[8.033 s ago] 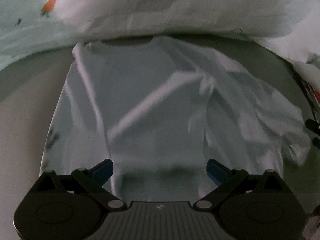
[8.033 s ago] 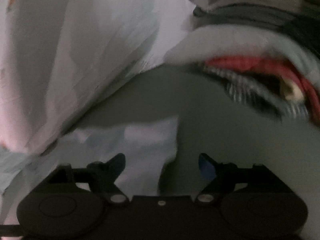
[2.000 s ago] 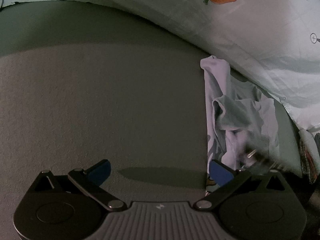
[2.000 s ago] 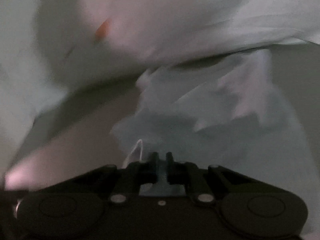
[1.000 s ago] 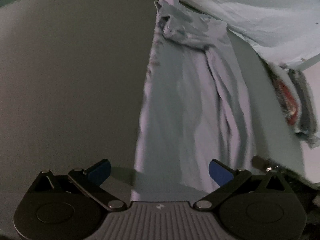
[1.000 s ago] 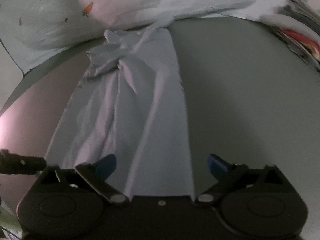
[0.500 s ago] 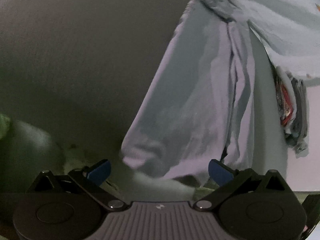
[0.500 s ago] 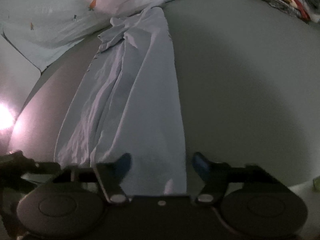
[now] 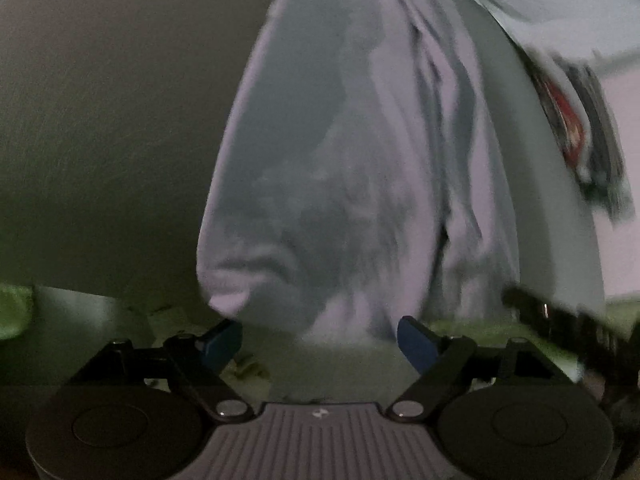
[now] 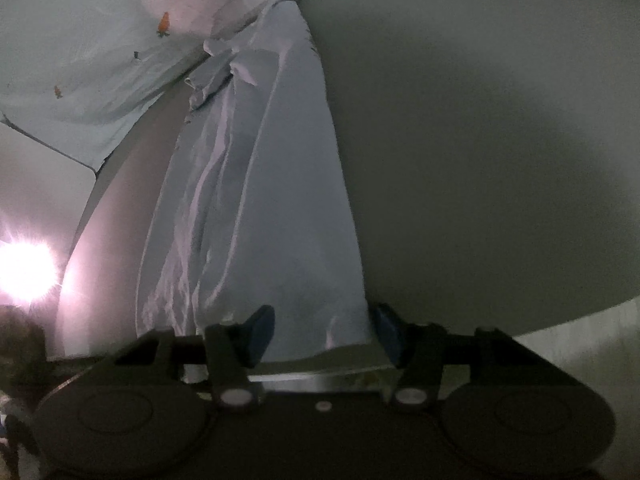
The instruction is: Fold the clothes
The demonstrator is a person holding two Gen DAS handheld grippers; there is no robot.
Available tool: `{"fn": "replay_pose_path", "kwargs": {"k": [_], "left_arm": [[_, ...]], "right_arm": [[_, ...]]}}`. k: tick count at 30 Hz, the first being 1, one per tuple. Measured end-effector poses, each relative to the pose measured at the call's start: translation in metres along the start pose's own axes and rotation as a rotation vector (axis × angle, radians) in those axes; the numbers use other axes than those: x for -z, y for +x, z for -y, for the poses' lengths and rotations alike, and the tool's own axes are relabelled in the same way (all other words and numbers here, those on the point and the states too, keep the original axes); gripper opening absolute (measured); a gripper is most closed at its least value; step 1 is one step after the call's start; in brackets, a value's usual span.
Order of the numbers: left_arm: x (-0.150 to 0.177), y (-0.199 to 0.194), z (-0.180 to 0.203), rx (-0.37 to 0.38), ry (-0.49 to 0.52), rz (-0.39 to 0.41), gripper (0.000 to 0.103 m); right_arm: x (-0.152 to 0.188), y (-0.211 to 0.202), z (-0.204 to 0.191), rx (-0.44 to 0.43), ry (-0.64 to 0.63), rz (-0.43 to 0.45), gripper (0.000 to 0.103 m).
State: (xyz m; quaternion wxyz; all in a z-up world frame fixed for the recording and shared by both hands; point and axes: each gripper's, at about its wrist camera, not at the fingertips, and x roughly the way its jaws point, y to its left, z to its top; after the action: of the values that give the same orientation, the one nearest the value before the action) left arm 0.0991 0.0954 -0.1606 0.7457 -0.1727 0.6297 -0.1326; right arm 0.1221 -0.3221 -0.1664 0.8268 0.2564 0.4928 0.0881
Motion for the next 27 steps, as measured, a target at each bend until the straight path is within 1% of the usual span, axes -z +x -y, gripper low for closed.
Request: {"fn": "replay_pose_path", "kwargs": {"k": [2,3,6,8,11,13,15,16,17,18,19,20,21,23,25,27], "left_arm": [[0.004,-0.013,0.002,-0.055,0.068,0.02,0.088],[0.006,-0.02,0.001,-0.08,0.081,0.047,0.091],[0.009,-0.038,-0.009,-0.147,0.063,0.161,0.096],[0.006,-0.038,-0.014,-0.148,0.054,0.187,0.096],[0.002,-0.021,-0.01,-0.122,0.069,0.163,0.096],[0.002,-0.011,-0.006,-0.094,0.084,0.138,0.094],[-0.004,-0.001,-0.002,-0.038,0.077,0.109,0.086],[-0.007,0.003,0.001,-0.036,0.069,0.103,0.086],[-0.01,0.005,0.003,-0.05,0.075,0.098,0.084],[-0.012,0.007,0.005,-0.065,0.081,0.093,0.083],[-0.015,0.009,0.006,-0.075,0.085,0.088,0.083],[-0.016,0.008,0.004,-0.061,0.077,0.084,0.082],[-0.017,0.006,0.0,-0.039,0.061,0.084,0.079],[-0.019,0.002,-0.012,0.005,0.008,0.087,0.076],[-0.024,0.0,-0.023,0.039,-0.054,0.078,0.078],[-0.03,0.0,-0.027,0.023,-0.081,0.061,0.078]], "right_arm": [[0.0,0.001,0.001,0.001,0.0,-0.004,0.056],[0.0,0.001,0.001,0.0,0.0,-0.004,0.056],[-0.002,0.003,0.002,-0.004,-0.006,-0.009,0.058],[-0.002,0.003,0.003,-0.009,-0.007,-0.011,0.058],[-0.003,0.004,0.005,-0.013,0.002,-0.014,0.058],[-0.005,0.003,0.007,-0.015,0.005,-0.017,0.057],[-0.004,0.002,0.009,-0.003,-0.004,-0.015,0.045],[-0.004,0.001,0.012,0.011,-0.004,-0.012,0.034],[-0.003,0.0,0.015,0.011,0.006,-0.011,0.026],[-0.003,-0.002,0.02,-0.011,0.031,-0.01,0.023],[-0.003,-0.004,0.027,-0.047,0.067,-0.006,0.013],[-0.003,-0.006,0.032,-0.081,0.095,0.0,0.011],[-0.004,-0.007,0.034,-0.094,0.107,0.002,0.011],[-0.004,-0.004,0.033,-0.091,0.097,-0.009,0.012],[-0.005,-0.001,0.033,-0.092,0.107,-0.02,0.015],[-0.007,0.0,0.034,-0.099,0.127,-0.028,0.017]]}}
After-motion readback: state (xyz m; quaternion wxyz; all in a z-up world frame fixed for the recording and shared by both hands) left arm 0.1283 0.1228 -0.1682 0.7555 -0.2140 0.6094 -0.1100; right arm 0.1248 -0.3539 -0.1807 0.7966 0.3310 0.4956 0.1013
